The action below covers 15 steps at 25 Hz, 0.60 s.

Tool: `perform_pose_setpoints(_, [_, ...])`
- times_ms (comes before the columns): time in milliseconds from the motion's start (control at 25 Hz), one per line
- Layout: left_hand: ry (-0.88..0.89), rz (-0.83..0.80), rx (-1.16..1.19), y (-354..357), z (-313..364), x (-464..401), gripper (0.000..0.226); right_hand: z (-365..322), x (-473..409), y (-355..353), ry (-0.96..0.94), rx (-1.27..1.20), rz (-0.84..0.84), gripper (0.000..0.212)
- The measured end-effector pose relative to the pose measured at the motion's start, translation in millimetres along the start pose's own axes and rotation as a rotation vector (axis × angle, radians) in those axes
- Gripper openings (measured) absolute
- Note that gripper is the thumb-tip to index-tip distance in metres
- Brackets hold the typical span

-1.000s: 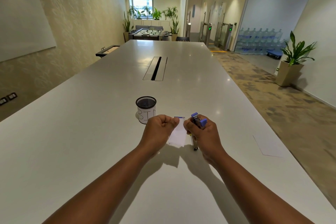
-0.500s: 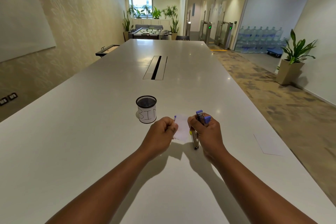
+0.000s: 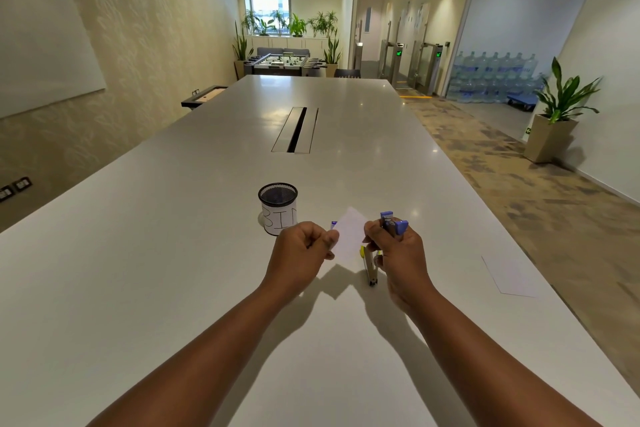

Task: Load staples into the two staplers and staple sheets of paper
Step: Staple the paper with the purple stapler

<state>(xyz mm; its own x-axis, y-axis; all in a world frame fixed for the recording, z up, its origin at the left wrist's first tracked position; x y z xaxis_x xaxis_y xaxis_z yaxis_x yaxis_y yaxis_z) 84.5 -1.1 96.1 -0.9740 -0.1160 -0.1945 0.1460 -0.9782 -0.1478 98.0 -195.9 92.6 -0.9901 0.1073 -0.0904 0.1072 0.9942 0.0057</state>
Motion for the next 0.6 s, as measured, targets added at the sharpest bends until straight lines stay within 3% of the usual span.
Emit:
perform_pose_setpoints(200, [-0.162, 0.214, 0.292, -15.3, -5.9, -11.0, 0.029, 2.0, 9.0, 15.6, 0.001, 0.111, -0.184, 0.015])
perform_pose_setpoints(400, [-0.237, 0.06, 0.45, -5.8, -7.0, -12.1, 0.01, 7.7, 9.9, 18.0, 0.029, 0.093, -0.199, 0.013])
perform_pose_setpoints(600, [-0.252, 0.077, 0.502, -7.4, -7.9, -9.8, 0.02, 10.7, 5.2, 13.5, 0.024, 0.052, -0.152, 0.008])
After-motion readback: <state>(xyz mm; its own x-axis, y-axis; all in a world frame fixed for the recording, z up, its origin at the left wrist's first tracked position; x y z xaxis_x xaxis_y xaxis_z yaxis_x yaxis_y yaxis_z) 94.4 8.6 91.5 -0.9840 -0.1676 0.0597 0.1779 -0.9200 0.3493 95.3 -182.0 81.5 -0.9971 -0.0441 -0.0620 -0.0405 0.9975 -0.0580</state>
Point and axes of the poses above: each hand's wrist, its own x-axis away from the middle knuckle, its own y-axis out of the palm, z = x × y, the point moved 8 cm from there along -x, towards the middle knuckle, and after that the axes turned 6 degrees about x, right-handed, at the moved point
